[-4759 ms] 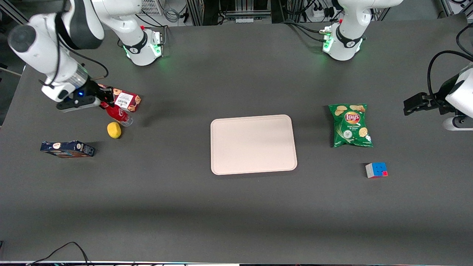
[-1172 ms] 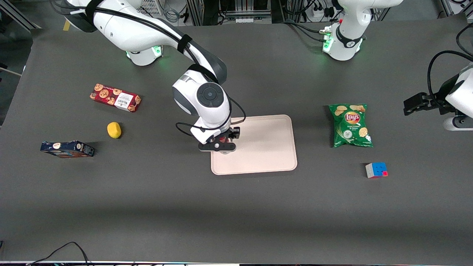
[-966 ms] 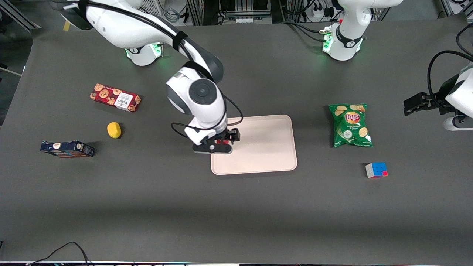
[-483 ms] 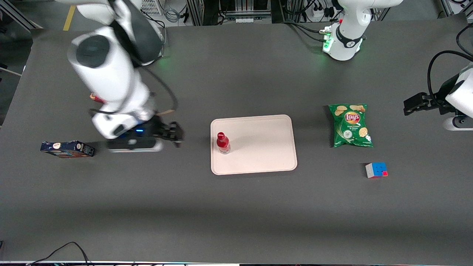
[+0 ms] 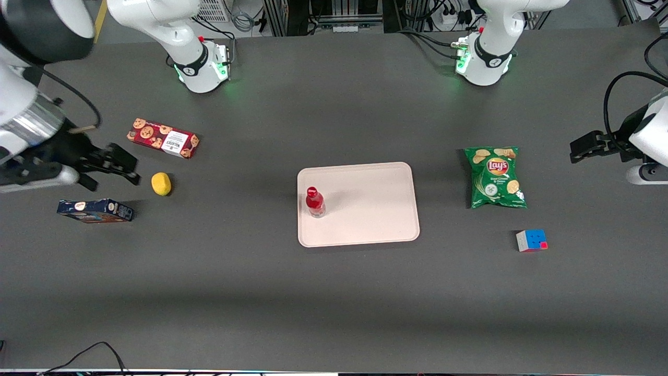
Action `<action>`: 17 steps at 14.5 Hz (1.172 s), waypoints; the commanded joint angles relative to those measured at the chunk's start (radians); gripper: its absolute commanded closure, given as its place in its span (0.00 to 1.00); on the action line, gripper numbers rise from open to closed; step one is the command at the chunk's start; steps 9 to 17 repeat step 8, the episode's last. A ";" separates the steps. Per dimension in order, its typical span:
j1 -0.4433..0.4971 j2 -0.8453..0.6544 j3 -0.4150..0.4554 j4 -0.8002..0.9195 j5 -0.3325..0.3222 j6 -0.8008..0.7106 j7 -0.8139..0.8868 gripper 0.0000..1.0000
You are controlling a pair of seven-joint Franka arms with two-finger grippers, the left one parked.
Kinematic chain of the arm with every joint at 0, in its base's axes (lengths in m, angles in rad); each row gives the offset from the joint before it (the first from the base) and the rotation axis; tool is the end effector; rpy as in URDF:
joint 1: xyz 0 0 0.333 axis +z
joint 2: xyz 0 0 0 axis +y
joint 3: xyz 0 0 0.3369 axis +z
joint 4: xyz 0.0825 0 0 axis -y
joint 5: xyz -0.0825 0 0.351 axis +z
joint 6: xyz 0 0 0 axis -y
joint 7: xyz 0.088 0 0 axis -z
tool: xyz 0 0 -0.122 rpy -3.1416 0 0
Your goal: Place coke bottle on tray
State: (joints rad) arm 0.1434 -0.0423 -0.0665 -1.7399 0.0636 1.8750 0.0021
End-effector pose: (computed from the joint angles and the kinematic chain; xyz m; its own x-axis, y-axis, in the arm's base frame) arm 0.5330 0.0461 0.6061 0.9830 0.0541 0.1756 0.0666 -0.9956 -0.0662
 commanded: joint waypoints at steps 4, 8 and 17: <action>0.012 -0.080 -0.114 -0.078 -0.004 -0.085 -0.053 0.00; 0.013 -0.074 -0.133 -0.047 -0.050 -0.096 -0.041 0.00; 0.013 -0.074 -0.133 -0.047 -0.050 -0.096 -0.041 0.00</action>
